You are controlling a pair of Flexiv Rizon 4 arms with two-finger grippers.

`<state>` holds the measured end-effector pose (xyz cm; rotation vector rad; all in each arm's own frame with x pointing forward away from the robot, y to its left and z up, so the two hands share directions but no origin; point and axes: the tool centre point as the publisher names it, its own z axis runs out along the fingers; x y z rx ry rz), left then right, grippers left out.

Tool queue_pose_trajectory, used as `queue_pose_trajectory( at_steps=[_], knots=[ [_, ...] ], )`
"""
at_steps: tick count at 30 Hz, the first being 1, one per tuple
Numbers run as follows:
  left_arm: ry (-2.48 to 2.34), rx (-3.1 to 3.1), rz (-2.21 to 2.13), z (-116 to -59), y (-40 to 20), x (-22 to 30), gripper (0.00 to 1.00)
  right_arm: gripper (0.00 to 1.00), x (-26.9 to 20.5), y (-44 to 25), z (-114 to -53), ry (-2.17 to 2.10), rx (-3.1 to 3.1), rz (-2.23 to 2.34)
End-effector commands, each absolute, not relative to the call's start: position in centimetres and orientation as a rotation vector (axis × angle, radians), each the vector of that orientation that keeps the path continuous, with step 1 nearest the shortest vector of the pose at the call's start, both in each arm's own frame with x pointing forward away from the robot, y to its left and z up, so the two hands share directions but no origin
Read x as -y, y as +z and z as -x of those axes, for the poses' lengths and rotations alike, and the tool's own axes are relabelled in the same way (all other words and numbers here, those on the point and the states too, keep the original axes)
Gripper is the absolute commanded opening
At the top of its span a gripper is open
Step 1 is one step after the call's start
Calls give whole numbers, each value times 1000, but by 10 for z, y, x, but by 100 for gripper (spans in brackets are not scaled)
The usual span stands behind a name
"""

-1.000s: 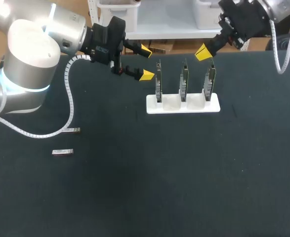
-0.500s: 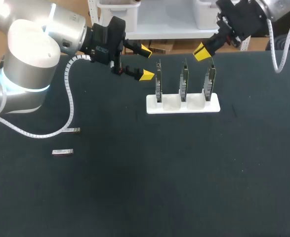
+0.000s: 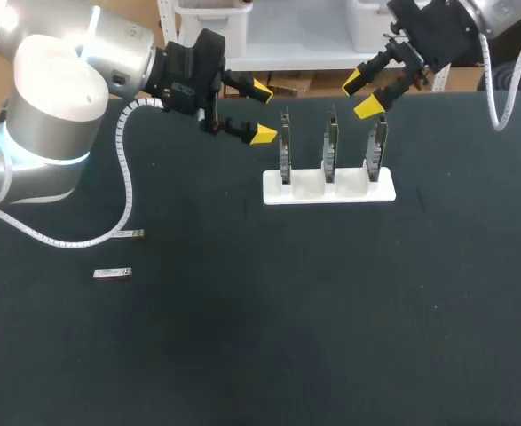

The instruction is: Pick up the optical module with the left hand, and insert it into the network port with the right hand.

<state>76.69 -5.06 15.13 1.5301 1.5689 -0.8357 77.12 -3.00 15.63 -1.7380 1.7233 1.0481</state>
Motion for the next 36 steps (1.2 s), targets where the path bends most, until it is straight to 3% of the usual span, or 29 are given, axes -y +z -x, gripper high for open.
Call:
queue_pose_trajectory(
  at_steps=[1, 14, 28, 36],
  knots=[
    [-772, -1540, -1531, -769, 170, 42, 100, 100, 30, 156, -770, 1045, -1724, 1737],
    [-444, -1615, -1814, -747, 188, -47, 100, 100, 30, 156, -770, 1045, -1724, 1737],
    [-226, -1911, -1913, -681, 123, -154, 100, 100, 30, 156, -770, 1045, -1724, 1737],
    [-152, -1922, -2019, -671, 112, -171, 100, 100, 30, 156, -770, 1045, -1724, 1737]
  ],
)
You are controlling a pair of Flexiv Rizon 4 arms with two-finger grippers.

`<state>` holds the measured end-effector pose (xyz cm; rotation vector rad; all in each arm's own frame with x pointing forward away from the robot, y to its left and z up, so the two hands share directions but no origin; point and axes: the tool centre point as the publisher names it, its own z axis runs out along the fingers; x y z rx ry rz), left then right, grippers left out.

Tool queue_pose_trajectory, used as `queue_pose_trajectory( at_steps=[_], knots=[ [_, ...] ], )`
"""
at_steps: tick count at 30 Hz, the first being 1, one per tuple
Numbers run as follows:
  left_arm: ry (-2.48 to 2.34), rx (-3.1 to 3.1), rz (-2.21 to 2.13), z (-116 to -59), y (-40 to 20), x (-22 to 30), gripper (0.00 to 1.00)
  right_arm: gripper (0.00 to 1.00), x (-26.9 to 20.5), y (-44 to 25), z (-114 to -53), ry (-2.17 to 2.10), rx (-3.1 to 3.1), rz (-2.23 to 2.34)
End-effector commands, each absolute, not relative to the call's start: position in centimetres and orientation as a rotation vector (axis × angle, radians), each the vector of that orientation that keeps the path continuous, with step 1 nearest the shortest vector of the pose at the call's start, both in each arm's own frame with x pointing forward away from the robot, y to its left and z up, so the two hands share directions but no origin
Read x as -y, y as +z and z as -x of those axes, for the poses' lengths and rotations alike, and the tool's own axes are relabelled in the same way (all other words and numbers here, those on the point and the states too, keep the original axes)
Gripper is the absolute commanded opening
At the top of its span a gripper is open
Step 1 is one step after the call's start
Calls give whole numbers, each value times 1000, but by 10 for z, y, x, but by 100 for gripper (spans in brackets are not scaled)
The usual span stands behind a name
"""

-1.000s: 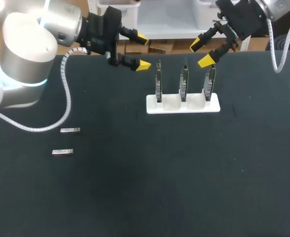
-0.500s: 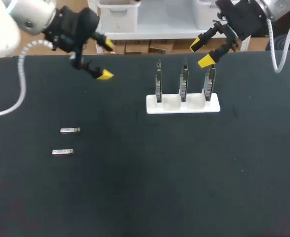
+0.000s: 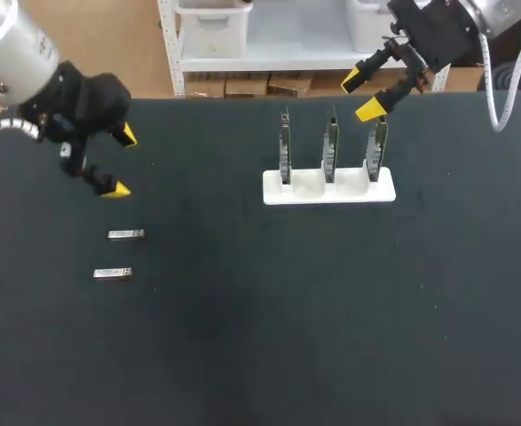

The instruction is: Pick up the optical module with the left hand, and insert it into the network port with the right hand.

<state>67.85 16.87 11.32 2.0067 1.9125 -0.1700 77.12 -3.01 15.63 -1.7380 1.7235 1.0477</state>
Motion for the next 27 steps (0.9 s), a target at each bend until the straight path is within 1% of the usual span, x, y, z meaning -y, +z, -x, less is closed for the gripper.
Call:
queue_pose_trajectory(
  at_steps=[1, 3, 17, 20, 23, 27],
  knots=[
    [-181, -1925, -1999, -671, 111, -171, 100, 100, 30, 156, -770, 1045, -1724, 1737],
    [-250, -1931, -1881, -678, 117, -162, 100, 100, 30, 156, -770, 1045, -1724, 1737],
    [-250, -1931, -1881, -678, 117, -162, 100, 100, 30, 156, -770, 1045, -1724, 1737],
    [-90, -1901, -1987, -670, 122, -143, 100, 100, 30, 156, -770, 1045, -1724, 1737],
    [31, -1929, -2041, -663, 109, -146, 100, 100, 30, 156, -770, 1045, -1724, 1737],
    [59, -2071, -2042, -661, 83, -164, 100, 100, 30, 156, -770, 1045, -1724, 1737]
  ],
)
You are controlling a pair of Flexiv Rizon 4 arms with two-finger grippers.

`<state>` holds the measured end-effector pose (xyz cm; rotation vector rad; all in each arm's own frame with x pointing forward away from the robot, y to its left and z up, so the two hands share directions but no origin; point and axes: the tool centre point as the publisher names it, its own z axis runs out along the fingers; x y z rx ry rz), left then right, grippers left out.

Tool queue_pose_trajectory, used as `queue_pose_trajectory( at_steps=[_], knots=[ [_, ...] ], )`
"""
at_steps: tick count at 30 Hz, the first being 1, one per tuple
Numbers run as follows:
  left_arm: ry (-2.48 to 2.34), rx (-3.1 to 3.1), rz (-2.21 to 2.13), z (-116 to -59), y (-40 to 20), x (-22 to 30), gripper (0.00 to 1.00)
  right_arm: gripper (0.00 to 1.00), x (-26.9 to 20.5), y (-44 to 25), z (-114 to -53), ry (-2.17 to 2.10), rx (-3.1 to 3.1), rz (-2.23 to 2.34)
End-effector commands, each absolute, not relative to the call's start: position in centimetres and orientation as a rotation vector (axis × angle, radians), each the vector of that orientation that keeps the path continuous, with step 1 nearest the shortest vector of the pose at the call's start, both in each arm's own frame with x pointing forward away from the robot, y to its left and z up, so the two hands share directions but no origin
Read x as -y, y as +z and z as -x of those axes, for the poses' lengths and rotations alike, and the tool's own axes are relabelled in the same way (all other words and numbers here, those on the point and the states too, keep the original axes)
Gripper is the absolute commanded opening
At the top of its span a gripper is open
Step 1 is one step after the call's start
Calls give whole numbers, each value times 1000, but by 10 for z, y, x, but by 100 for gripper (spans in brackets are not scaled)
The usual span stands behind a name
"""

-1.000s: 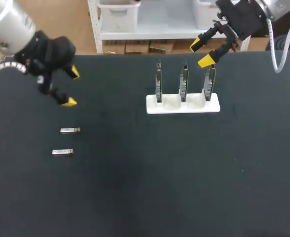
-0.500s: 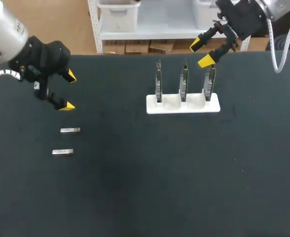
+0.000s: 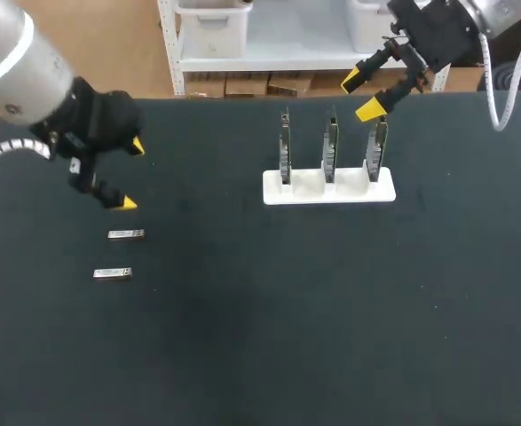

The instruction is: Pick up the optical module with the left hand, and insert it into the network port with the right hand.

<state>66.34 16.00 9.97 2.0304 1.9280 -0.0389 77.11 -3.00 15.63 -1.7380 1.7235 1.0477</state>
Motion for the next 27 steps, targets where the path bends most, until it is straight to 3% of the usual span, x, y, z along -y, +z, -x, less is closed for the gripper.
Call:
queue_pose_trajectory(
  at_steps=[1, 27],
  knots=[
    [60, -2096, -2039, -662, 79, -168, 100, 100, 30, 156, -770, 1045, -1724, 1737],
    [100, -2391, -2044, -655, 18, -203, 100, 100, 30, 156, -770, 1045, -1724, 1737]
  ],
)
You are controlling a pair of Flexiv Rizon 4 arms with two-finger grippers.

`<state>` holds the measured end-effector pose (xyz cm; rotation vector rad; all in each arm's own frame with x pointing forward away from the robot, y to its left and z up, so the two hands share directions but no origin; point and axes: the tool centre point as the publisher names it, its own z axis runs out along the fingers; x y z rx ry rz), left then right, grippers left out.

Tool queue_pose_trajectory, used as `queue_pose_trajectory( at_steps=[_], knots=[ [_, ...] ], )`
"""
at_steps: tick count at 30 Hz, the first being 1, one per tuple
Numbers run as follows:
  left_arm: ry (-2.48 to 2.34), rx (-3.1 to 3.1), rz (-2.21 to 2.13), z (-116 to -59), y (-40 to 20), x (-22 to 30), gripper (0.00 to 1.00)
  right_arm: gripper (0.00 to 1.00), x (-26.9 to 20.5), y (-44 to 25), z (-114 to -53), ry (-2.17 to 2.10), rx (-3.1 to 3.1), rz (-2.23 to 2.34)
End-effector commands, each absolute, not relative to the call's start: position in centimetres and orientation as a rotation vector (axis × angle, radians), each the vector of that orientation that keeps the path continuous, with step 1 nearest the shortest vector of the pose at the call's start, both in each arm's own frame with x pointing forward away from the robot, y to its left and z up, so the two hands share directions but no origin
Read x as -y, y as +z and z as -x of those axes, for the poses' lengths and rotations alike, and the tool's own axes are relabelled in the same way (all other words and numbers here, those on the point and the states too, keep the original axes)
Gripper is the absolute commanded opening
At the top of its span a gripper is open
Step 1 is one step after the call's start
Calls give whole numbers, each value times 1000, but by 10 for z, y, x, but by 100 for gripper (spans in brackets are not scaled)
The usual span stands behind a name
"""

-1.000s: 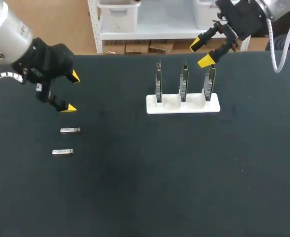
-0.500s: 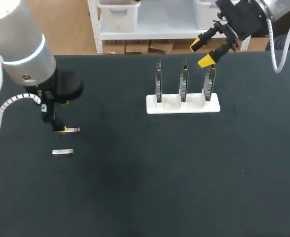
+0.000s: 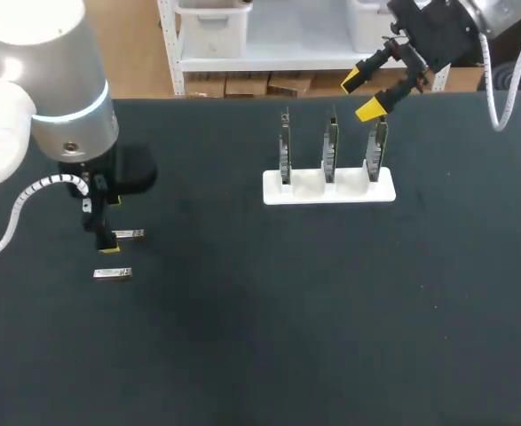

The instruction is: Pick up the optical module with the left hand, and insert it into the network port with the right hand.

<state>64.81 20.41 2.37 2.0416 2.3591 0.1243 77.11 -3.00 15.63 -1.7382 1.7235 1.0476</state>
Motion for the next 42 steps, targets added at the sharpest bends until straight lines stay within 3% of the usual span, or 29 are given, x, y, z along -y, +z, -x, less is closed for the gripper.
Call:
queue_pose_trajectory(
  at_steps=[1, 42],
  knots=[
    [87, -2405, -2042, -655, 17, -204, 100, 100, 30, 156, -770, 1045, -1724, 1737],
    [-67, -2434, -1998, -649, 2, -210, 100, 100, 30, 156, -770, 1045, -1724, 1737]
  ],
)
